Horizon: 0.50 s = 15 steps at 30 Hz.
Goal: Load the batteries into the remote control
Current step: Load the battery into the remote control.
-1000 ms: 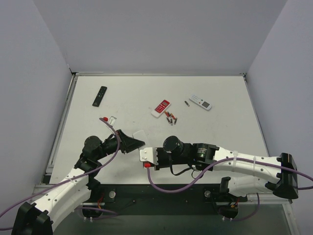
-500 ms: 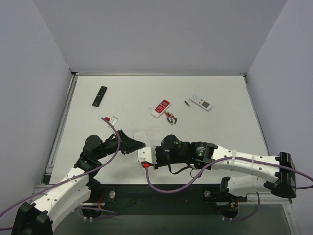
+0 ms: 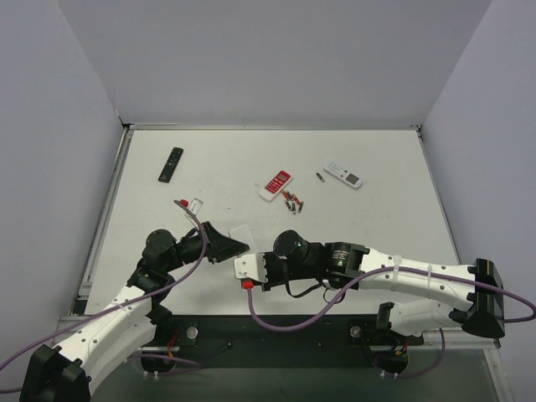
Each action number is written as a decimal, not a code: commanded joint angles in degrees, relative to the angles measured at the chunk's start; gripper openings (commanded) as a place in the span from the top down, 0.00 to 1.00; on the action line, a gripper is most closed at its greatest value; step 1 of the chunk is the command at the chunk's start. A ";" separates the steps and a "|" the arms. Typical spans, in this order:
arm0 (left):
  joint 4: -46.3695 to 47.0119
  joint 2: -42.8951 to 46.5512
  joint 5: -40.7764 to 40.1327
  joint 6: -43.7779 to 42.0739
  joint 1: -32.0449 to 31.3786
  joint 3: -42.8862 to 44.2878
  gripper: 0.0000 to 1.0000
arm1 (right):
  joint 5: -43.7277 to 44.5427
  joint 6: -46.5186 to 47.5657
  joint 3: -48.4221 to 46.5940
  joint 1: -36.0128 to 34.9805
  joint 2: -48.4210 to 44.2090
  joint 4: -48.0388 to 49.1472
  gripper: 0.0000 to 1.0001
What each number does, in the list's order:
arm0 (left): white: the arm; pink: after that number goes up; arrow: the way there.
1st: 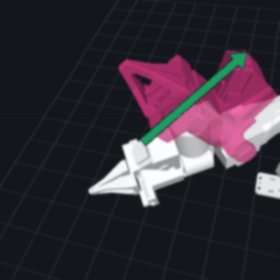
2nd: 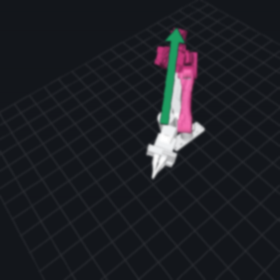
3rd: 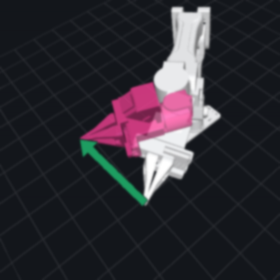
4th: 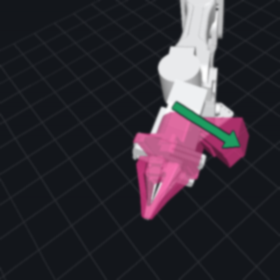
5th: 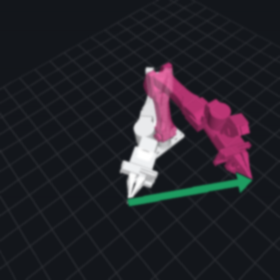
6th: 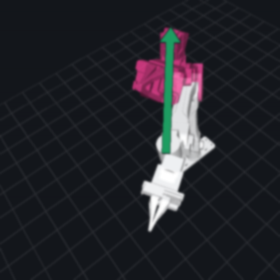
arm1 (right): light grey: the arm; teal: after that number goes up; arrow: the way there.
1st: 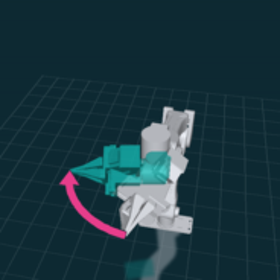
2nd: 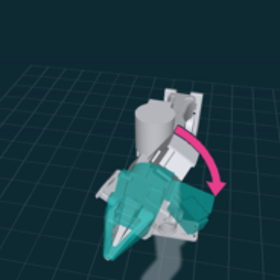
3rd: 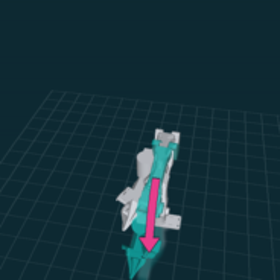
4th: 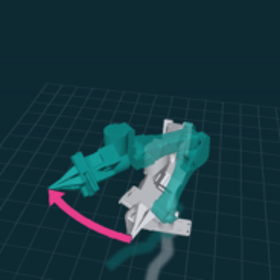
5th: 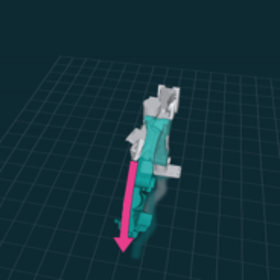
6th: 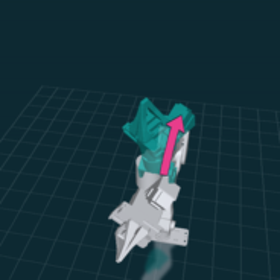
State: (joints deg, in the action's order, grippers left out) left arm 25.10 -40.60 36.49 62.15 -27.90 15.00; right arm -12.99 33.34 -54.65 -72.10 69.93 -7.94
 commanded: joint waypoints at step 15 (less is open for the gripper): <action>0.48 -0.09 0.86 -0.71 0.30 4.24 1.00 | 0.43 2.52 -2.74 -0.15 1.26 -7.08 1.00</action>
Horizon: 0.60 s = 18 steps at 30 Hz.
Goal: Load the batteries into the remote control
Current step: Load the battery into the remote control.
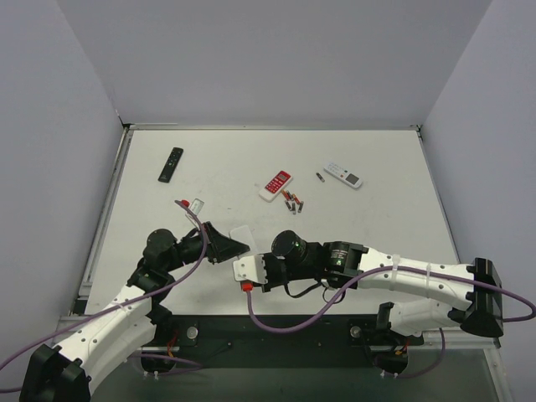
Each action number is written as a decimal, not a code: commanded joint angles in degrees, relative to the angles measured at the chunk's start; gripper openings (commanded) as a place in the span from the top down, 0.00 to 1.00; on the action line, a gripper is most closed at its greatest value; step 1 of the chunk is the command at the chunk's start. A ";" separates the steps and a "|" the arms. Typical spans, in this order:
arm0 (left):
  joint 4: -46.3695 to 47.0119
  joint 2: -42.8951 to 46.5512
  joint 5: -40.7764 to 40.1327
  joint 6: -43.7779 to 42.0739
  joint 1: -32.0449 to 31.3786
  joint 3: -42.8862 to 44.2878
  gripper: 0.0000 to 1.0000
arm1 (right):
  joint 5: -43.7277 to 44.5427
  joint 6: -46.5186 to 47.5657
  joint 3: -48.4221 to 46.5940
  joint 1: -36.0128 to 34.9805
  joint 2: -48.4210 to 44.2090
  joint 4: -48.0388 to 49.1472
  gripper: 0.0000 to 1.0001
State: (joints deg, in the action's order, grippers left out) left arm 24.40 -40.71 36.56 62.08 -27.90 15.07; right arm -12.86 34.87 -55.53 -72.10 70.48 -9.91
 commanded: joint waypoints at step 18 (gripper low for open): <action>2.22 -0.25 -0.52 0.93 0.39 3.39 1.00 | -3.13 1.69 -3.71 0.20 4.23 -8.81 0.97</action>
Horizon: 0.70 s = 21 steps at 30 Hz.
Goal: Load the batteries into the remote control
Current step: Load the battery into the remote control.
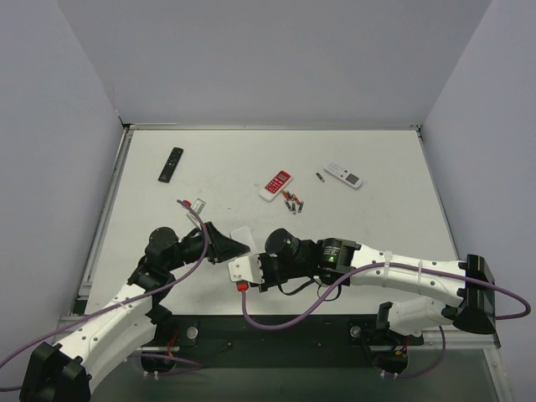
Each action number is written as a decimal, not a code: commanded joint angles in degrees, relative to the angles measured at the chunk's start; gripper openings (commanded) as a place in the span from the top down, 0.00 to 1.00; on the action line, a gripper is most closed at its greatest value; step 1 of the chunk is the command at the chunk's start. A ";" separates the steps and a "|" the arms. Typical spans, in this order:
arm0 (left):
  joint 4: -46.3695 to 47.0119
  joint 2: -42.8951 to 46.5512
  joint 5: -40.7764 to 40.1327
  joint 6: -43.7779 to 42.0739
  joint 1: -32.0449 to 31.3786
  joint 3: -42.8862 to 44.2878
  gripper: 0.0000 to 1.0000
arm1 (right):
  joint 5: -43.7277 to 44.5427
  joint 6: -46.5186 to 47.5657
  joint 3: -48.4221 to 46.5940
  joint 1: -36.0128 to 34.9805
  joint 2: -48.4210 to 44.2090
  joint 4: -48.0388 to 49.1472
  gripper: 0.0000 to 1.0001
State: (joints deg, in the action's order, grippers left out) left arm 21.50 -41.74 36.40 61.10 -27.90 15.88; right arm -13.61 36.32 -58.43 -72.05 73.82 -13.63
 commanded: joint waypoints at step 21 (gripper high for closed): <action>7.51 -1.07 -1.95 4.47 0.30 0.12 1.00 | -5.47 0.25 -0.63 2.00 2.29 -5.88 0.86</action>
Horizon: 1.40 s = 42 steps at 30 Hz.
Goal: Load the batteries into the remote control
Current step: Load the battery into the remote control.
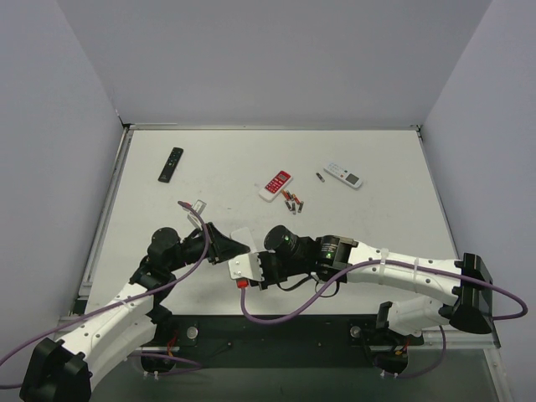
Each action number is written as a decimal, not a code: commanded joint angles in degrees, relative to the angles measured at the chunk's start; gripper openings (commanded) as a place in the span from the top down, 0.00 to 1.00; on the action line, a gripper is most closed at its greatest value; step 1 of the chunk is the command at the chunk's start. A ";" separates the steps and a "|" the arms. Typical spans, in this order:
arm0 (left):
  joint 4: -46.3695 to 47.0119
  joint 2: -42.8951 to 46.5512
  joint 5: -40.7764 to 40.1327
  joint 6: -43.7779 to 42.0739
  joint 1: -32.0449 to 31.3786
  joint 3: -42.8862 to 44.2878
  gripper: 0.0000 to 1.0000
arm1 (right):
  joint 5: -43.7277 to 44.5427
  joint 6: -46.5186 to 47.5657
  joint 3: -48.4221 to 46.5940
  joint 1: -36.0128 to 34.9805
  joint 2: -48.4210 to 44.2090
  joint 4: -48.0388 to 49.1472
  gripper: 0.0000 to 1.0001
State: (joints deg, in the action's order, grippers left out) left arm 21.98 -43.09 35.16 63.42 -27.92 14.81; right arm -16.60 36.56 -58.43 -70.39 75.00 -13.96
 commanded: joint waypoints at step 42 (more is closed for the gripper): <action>9.14 -4.19 -0.88 5.49 0.32 -1.80 1.00 | -3.96 -2.63 -0.72 1.75 -0.21 -2.22 0.68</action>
State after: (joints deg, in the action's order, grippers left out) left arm 26.35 -47.29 34.72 68.16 -27.75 12.75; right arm -18.74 34.92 -58.96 -69.25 76.49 -16.97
